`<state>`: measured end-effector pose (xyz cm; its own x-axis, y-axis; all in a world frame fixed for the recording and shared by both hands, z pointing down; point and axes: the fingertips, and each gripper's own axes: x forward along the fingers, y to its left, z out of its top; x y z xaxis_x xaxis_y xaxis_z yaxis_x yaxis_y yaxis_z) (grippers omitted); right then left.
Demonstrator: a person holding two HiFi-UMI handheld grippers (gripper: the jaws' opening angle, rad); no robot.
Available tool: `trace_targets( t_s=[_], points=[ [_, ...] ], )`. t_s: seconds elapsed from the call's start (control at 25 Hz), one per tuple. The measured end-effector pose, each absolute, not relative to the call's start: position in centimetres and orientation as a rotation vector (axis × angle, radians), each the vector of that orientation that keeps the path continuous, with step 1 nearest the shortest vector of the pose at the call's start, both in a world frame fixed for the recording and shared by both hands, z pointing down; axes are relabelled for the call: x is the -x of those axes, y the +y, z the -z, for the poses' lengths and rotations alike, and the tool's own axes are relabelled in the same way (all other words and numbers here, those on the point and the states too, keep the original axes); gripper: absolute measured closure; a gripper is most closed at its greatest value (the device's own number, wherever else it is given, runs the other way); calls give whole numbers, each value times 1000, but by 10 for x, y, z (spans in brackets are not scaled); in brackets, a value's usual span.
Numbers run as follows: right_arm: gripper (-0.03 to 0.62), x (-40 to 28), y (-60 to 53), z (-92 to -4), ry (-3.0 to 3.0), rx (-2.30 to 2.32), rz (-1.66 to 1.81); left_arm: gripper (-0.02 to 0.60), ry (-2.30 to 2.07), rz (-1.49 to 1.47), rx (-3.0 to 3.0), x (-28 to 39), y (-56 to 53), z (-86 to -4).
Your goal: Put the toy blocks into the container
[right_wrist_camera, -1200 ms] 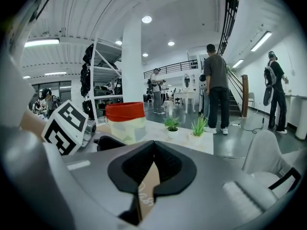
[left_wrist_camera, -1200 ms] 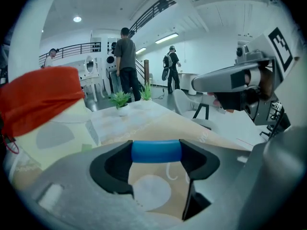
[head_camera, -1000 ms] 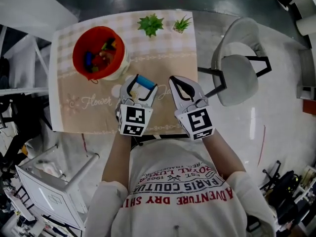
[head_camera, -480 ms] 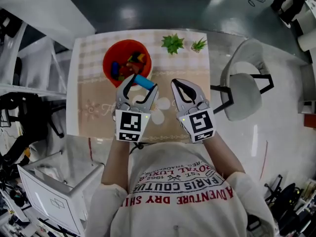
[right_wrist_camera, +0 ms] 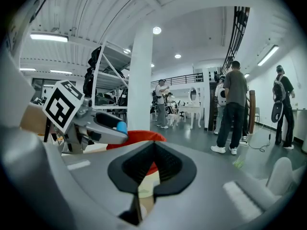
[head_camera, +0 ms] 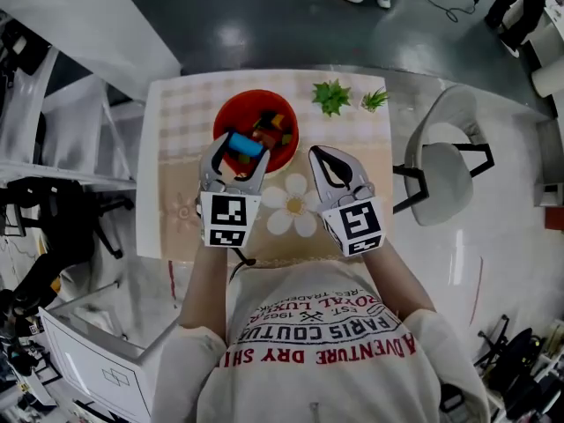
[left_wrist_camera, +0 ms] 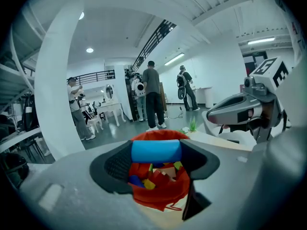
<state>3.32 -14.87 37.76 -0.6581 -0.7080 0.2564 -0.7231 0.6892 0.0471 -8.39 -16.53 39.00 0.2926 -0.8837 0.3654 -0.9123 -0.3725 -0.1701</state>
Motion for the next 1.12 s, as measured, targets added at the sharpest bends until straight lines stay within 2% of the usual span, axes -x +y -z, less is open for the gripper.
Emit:
trace_targets(
  t_s=[0.52,0.64,0.92,1.0,1.08,1.12],
  points=[
    [592,-23,-150,-391,-2579,-1201,-121,266,-1591,-694,-2452,94,-182,-422],
    [593,-23,-146,-391,-2572,-1201,-112,199,-1606,-679,-2454,93,-183,-420],
    [593,-29,-137,-377,-2600,-1211,-74,198,-1657,-549,-2518,88,-169,-391],
    [592,-30,-134,-370,-2624,-1209,-52,253,-1682,-504,-2543,88,-162,-378],
    [593,-30,-130,-361,-2653,-1197,-19,340,-1710,-465,-2550,90,-154,-365],
    [594,-30,-128,-356,-2665,-1192,-4,357,-1718,-448,-2554,91,-150,-360]
  ],
)
